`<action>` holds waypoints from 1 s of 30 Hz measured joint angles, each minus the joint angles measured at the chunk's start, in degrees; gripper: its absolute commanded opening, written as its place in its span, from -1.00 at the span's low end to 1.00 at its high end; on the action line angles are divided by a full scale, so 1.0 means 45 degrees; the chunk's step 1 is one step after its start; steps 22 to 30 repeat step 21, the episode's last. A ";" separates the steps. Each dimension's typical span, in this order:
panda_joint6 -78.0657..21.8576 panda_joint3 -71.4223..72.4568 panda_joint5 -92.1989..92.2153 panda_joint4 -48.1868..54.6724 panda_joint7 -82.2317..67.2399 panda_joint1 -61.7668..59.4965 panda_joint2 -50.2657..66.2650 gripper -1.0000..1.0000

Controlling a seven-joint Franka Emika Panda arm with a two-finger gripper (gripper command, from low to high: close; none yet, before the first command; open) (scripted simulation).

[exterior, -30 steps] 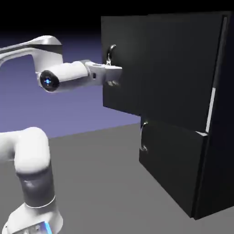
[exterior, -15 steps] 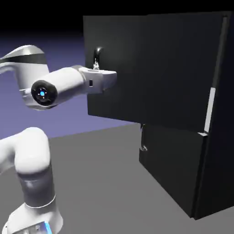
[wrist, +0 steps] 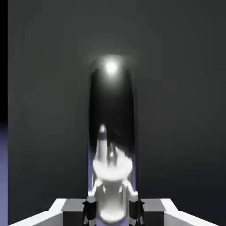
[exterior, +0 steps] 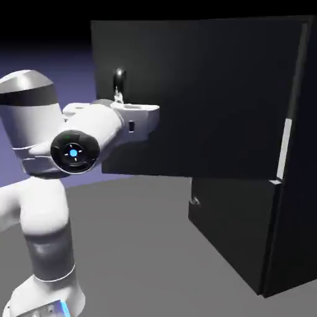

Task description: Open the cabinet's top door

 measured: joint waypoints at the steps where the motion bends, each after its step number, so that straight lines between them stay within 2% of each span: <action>1: -0.0553 -0.0309 -0.0153 0.0408 -0.0141 0.0111 0.0314 -1.00; 6: -0.2608 0.0069 0.1300 0.0870 -0.1861 -0.1762 0.2623 -1.00; 20: -0.7565 -0.4656 -0.1191 0.7237 -0.1841 0.4428 0.4509 -1.00; 21: -0.7819 -0.4872 -0.1277 0.7619 -0.1783 0.4816 0.4523 1.00; 30: -0.7819 -0.4872 -0.1277 0.7619 -0.1783 0.4816 0.4523 1.00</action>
